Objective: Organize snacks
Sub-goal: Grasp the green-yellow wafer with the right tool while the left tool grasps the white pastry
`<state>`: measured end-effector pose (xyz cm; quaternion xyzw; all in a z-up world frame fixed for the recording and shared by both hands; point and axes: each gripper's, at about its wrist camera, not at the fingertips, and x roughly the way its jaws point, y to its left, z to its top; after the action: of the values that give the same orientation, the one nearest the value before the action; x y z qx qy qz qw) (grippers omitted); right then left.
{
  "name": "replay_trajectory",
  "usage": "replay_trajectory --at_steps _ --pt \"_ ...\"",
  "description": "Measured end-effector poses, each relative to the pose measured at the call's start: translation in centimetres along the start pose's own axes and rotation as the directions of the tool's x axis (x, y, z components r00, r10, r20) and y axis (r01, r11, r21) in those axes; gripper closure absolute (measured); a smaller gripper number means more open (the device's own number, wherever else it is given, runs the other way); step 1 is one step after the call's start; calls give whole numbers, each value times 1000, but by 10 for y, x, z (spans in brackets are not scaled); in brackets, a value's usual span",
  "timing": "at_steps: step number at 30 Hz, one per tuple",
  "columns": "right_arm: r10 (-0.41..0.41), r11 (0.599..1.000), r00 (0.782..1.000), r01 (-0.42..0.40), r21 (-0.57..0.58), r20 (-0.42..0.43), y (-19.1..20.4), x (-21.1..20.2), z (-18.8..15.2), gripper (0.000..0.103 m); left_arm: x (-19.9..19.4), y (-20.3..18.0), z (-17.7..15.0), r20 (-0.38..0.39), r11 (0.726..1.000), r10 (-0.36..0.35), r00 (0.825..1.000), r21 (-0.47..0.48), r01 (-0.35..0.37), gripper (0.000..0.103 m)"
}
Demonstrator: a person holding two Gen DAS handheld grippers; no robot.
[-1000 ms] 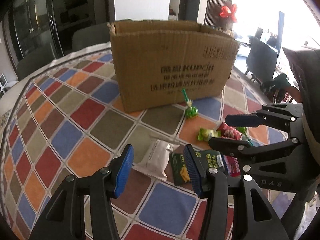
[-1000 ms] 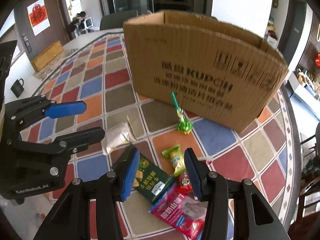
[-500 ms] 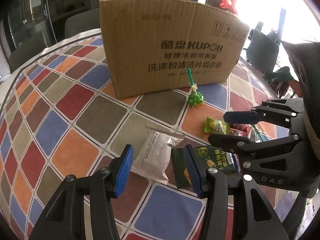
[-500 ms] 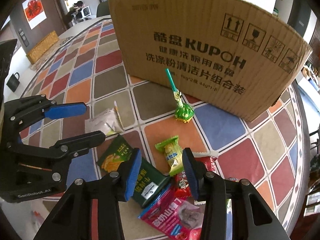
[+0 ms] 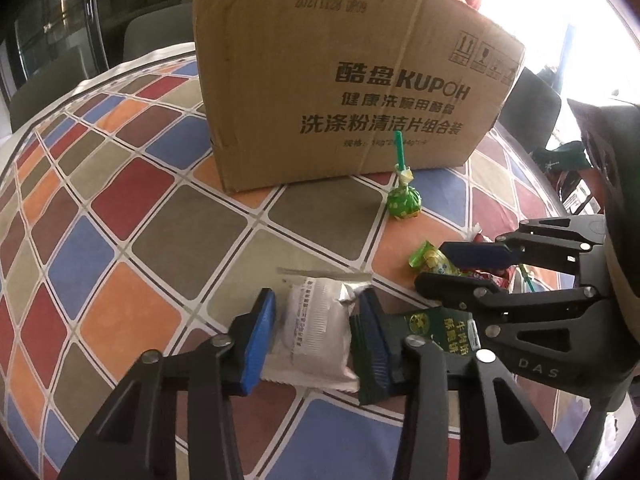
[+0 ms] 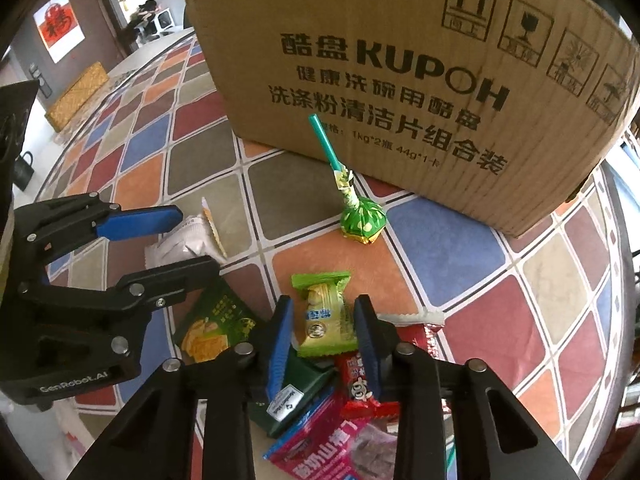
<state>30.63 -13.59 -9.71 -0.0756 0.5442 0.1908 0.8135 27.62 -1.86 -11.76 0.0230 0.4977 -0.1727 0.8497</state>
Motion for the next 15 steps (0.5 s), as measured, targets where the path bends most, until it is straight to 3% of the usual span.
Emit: replay_trajectory --at_steps 4,15 --pt "7 1000 1000 -7 9 10 0 0 0 79 2 1 1 -1 1000 -5 1000 0 5 69" --pt "7 1000 999 -9 27 54 4 -10 -4 80 -7 -4 0 30 1000 19 999 1 -19 71"
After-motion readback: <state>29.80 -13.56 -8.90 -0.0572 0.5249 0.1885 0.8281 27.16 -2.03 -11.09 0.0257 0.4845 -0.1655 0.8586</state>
